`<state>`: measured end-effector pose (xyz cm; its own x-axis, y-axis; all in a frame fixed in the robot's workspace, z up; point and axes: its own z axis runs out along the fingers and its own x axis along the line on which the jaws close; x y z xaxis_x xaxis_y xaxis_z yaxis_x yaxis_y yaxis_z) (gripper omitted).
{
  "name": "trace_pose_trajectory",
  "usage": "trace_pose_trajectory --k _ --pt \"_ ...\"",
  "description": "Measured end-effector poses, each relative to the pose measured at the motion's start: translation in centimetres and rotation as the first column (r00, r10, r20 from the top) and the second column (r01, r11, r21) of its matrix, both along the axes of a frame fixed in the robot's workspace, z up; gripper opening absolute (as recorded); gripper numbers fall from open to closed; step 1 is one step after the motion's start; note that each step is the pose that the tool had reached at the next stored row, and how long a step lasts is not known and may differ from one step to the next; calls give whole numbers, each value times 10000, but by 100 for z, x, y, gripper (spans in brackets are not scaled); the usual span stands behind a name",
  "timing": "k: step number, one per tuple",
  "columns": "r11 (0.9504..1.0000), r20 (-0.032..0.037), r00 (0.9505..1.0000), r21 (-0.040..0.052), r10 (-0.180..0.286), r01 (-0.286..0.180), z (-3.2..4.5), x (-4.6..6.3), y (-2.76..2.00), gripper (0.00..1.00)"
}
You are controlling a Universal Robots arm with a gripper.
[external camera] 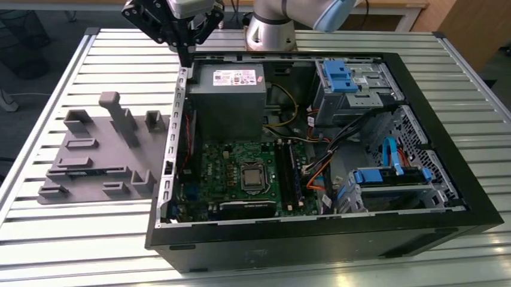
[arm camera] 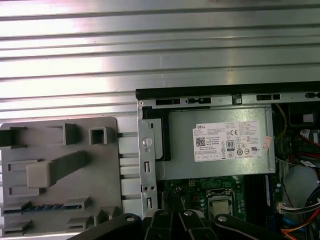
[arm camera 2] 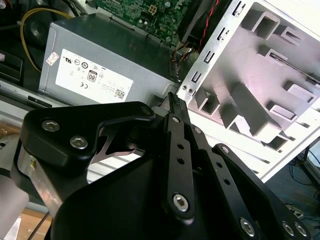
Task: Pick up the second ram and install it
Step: 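Reach for the second ram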
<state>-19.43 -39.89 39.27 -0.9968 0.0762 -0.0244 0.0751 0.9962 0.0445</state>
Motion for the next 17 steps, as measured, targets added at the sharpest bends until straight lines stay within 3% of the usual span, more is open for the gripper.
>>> trace_pose_trajectory --k 17 --pt "10000 0 10000 0 0 0 -1 -66 0 11"
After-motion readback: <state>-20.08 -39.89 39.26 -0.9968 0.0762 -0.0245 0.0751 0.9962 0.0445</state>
